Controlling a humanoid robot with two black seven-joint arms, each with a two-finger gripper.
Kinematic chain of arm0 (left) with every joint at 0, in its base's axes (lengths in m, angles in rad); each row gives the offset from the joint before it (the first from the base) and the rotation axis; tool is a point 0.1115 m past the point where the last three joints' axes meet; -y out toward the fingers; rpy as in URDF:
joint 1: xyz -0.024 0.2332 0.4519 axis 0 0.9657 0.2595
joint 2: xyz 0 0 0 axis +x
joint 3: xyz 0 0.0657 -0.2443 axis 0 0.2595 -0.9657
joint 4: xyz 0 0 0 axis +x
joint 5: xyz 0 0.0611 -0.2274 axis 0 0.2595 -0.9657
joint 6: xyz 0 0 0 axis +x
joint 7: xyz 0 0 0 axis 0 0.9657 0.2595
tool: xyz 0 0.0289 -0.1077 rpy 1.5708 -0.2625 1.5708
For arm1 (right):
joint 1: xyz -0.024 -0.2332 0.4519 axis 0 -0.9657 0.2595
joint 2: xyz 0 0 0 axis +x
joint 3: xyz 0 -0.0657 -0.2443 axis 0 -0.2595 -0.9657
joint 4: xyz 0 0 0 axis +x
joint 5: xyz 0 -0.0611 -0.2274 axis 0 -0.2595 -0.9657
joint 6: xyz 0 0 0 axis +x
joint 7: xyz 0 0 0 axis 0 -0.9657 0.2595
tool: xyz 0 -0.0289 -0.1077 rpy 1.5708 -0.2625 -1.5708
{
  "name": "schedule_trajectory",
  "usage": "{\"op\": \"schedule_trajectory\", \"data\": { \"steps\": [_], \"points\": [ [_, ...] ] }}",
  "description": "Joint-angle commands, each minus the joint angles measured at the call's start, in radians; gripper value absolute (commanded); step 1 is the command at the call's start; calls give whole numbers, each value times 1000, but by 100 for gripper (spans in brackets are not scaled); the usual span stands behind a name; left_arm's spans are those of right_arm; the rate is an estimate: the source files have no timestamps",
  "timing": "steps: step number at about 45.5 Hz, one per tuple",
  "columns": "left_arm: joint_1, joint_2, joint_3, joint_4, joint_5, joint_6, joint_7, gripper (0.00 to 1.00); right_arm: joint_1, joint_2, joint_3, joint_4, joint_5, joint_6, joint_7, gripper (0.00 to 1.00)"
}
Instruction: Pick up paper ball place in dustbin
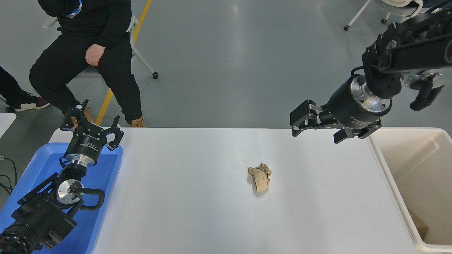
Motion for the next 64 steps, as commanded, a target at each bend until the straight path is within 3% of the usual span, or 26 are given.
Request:
{"op": "schedule_trajectory", "data": {
  "steps": [1,49,53,64],
  "points": [
    [0,0,0,0,0,0,0,99,-9,20,3,-7,10,0,0,100],
    [0,0,0,0,-2,-2,0,99,-159,49,52,-170,13,-20,2,100],
    [0,0,0,0,-2,-3,0,99,-215,54,85,-217,11,-90,2,100],
    [0,0,0,0,-2,-3,0,99,-495,132,124,-421,13,-479,0,100]
  ]
}}
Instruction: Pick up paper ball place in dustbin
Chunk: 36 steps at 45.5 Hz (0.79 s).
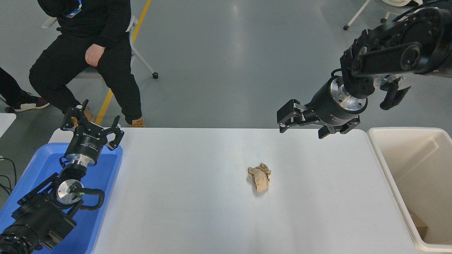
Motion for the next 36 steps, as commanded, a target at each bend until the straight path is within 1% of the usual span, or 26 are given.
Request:
{"op": "schedule_trajectory", "data": {
  "steps": [1,5,10,25,36],
  "points": [
    [0,0,0,0,0,1,0,99,-236,56,43,-172,0,-279,-1,100],
    [0,0,0,0,0,-1,0,99,-325,56,80,-223,1,-319,-1,100],
    [0,0,0,-1,0,1,0,99,-419,56,109,-266,0,-333,1,100],
    [0,0,0,0,0,1,0,99,-690,56,247,-407,0,-343,1,100],
    [0,0,0,-1,0,-1,0,99,-813,56,304,-493,-3,-357,1,100]
  ]
}}
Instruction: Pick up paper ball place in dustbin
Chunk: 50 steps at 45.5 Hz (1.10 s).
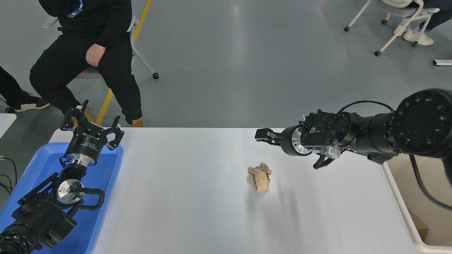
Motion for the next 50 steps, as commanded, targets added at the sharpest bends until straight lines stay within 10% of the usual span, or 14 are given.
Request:
{"op": "schedule_trajectory", "data": {
  "steps": [1,50],
  "points": [
    [0,0,0,-1,0,-1,0,99,-143,1,72,-89,-5,-18,0,100],
    [0,0,0,0,0,-1,0,99,-267,1,184,-129,-17,-24,3,100]
  ]
}}
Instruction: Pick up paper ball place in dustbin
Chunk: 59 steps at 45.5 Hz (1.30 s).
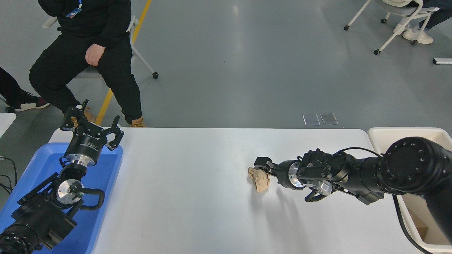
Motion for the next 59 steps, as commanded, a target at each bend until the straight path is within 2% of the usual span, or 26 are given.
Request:
{"op": "schedule_trajectory", "data": {
  "steps": [1,15,24,33,35,37,40,44,59],
  "points": [
    [0,0,0,0,0,1,0,99,-31,0,39,-23,0,-1,0,100],
    [0,0,0,0,1,1,0,99,-72,0,69,-49,-12,-46,3,100],
    [0,0,0,0,0,1,0,99,-98,0,72,-46,-137,-74,8,93],
    [0,0,0,0,1,-1,0,99,-103,0,72,-43,-161,-87,9,85],
    [0,0,0,-1,0,1,0,99,-103,0,72,-40,-175,-100,9,76],
    [0,0,0,0,0,-1,0,99,-103,0,72,-38,-201,-110,9,62],
    [0,0,0,0,0,1,0,99,-105,0,72,-35,-233,-110,8,22],
    [0,0,0,0,0,1,0,99,-106,0,73,-34,-238,-110,8,0],
    [0,0,0,-1,0,1,0,99,-98,0,72,-34,-236,-104,9,0]
  ]
}}
